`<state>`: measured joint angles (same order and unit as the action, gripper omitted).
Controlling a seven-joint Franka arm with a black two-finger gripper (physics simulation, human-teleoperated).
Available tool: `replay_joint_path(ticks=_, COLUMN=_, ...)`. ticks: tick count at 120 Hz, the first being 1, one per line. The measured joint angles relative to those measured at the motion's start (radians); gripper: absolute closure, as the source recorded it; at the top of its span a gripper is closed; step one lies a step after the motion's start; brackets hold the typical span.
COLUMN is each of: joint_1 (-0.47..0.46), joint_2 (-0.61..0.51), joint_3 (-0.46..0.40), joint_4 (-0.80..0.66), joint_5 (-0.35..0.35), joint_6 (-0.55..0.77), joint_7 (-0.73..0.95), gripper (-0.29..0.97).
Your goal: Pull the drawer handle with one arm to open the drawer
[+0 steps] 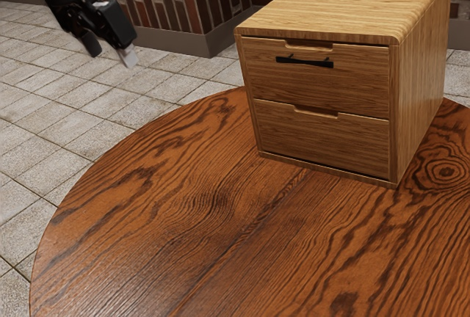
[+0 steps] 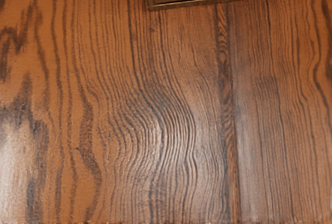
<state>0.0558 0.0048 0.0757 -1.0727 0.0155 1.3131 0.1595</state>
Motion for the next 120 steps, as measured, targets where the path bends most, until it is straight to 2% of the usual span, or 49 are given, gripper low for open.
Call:
replay_joint_path(ticks=26, joint_1=-0.016, joint_2=0.065, joint_3=-0.007, joint_4=-0.014, joint_5=0.002, joint_6=-0.046, joint_7=0.012, gripper=0.00)
replay_joint_path(ticks=42, joint_1=-0.025, joint_2=0.076, joint_3=-0.005, joint_4=-0.010, joint_5=-0.029, joint_6=-0.120, joint_7=0.038, gripper=0.00)
replay_joint_path(ticks=52, joint_1=-0.023, joint_2=0.079, joint_3=-0.006, joint_4=-0.074, joint_5=-0.064, joint_6=-0.080, joint_7=0.178, gripper=0.00)
replay_joint_path(ticks=76, joint_1=-0.036, joint_2=0.061, joint_3=-0.025, joint_4=-0.194, joint_5=-0.103, joint_6=0.161, joint_7=0.563, gripper=0.00)
replay_joint_path(ticks=92, joint_1=-0.026, joint_2=0.063, joint_3=-0.040, joint_4=-0.202, joint_5=-0.085, joint_6=0.261, joint_7=0.783, gripper=0.00)
replay_joint_path(ticks=105, joint_1=0.001, joint_2=0.073, joint_3=-0.115, joint_4=-0.202, joint_5=-0.074, joint_6=0.326, joint_7=0.941, gripper=0.00)
replay_joint_path(ticks=113, joint_1=-0.019, joint_2=0.077, joint_3=-0.156, joint_4=-0.203, joint_5=-0.065, joint_6=0.356, joint_7=1.019, gripper=0.01)
replay_joint_path(ticks=120, joint_1=-0.058, joint_2=0.081, joint_3=-0.177, joint_4=-0.213, joint_5=-0.028, joint_6=0.381, joint_7=1.072, gripper=0.01)
